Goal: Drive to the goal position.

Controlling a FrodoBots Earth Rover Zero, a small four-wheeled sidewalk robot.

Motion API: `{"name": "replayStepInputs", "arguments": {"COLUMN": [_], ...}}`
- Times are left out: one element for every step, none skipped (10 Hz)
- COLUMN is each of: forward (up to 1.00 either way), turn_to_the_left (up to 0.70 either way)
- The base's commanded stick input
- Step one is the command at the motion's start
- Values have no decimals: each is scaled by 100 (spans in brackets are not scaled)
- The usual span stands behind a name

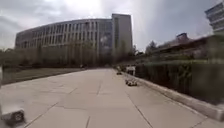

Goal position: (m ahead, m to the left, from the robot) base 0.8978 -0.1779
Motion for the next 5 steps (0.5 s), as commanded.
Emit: {"name": "replayStepInputs", "arguments": {"forward": [70,70,70,70,70], "turn_to_the_left": [0,0,0,0,0]}}
